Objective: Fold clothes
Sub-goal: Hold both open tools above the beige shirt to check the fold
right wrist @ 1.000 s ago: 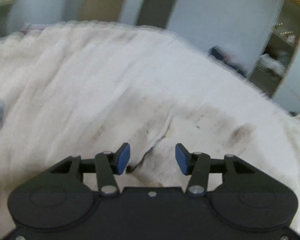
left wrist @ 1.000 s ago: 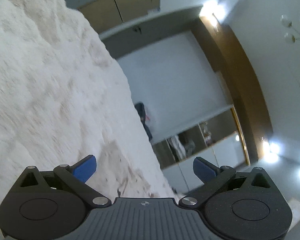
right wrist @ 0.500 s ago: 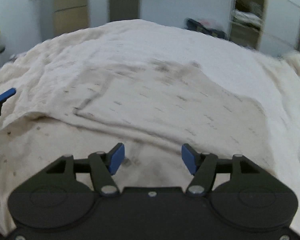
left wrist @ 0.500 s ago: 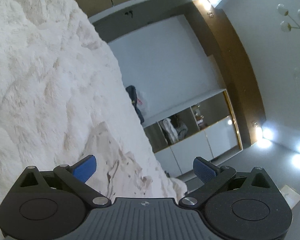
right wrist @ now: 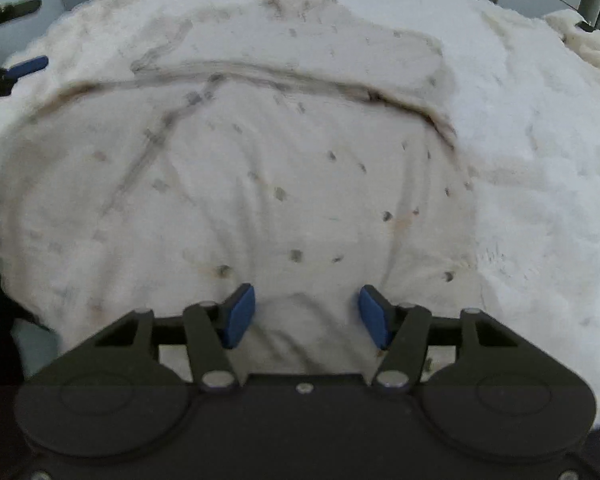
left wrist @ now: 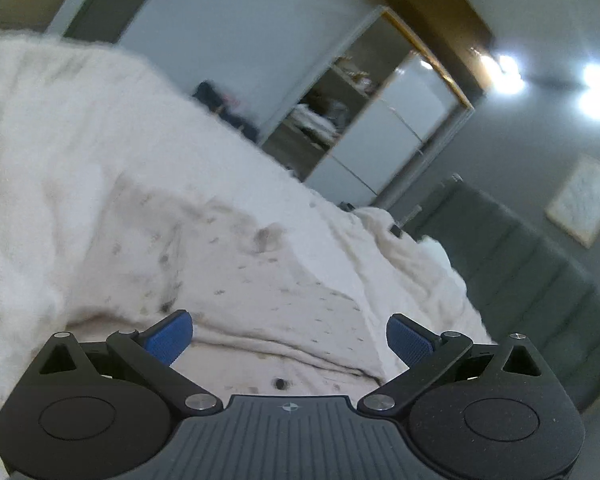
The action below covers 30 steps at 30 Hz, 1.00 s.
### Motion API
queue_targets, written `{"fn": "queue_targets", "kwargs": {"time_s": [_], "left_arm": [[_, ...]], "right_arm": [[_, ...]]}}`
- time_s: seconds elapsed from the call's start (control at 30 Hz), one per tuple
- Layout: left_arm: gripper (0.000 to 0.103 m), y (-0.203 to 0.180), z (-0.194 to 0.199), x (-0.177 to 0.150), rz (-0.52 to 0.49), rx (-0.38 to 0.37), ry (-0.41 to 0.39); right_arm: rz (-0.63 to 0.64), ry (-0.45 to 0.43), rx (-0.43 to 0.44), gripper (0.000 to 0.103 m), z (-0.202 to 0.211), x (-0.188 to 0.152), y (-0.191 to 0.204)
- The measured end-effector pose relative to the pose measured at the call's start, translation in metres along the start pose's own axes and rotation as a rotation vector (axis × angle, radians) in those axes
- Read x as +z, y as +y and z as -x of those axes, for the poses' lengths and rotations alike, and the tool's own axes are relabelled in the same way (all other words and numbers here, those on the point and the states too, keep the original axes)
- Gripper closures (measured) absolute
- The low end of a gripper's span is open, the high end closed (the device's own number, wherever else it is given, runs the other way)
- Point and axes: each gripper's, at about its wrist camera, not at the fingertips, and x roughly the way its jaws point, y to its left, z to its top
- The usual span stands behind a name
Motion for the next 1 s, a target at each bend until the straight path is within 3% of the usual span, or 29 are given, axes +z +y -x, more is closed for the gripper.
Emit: {"fn": "queue_targets", "kwargs": {"time_s": [0.1, 0.17, 0.3, 0.57, 0.7, 0.83, 0.97, 1.0], "left_arm": [[0.0, -0.042, 0.021, -0.006, -0.118, 0.025, -0.012], [0.0, -0.056, 0.03, -0.015, -0.12, 0.042, 0.006], [0.0, -0.06, 0.043, -0.037, -0.077, 0.095, 0.079], [0.0, -0.066, 0.065, -0.07, -0.237, 0.273, 0.227], [0.003, -0.064, 0.073, -0.075, -0.349, 0.431, 0.301], [0.003, -0.063, 0.083, -0.086, -0.45, 0.45, 0.375], [0.004, -0.073, 0.06, -0.11, -0.653, 0.487, 0.477], [0.009, -0.075, 0.053, -0.117, -0.702, 0.495, 0.502]], "right_arm": [[-0.005, -0.045, 0.012, 0.033, 0.019, 0.008, 0.011], [0.039, -0.085, 0.009, 0.033, 0.033, 0.011, 0.025], [0.057, -0.131, 0.029, 0.033, 0.05, 0.007, 0.032], [-0.016, -0.161, 0.107, 0.032, 0.056, -0.001, 0.031], [-0.102, -0.16, 0.132, 0.032, 0.053, 0.0, 0.025], [-0.12, -0.181, 0.135, 0.032, 0.056, 0.001, 0.023], [-0.126, -0.179, 0.135, 0.032, 0.054, 0.001, 0.023], [-0.125, -0.178, 0.134, 0.032, 0.053, 0.001, 0.024]]}}
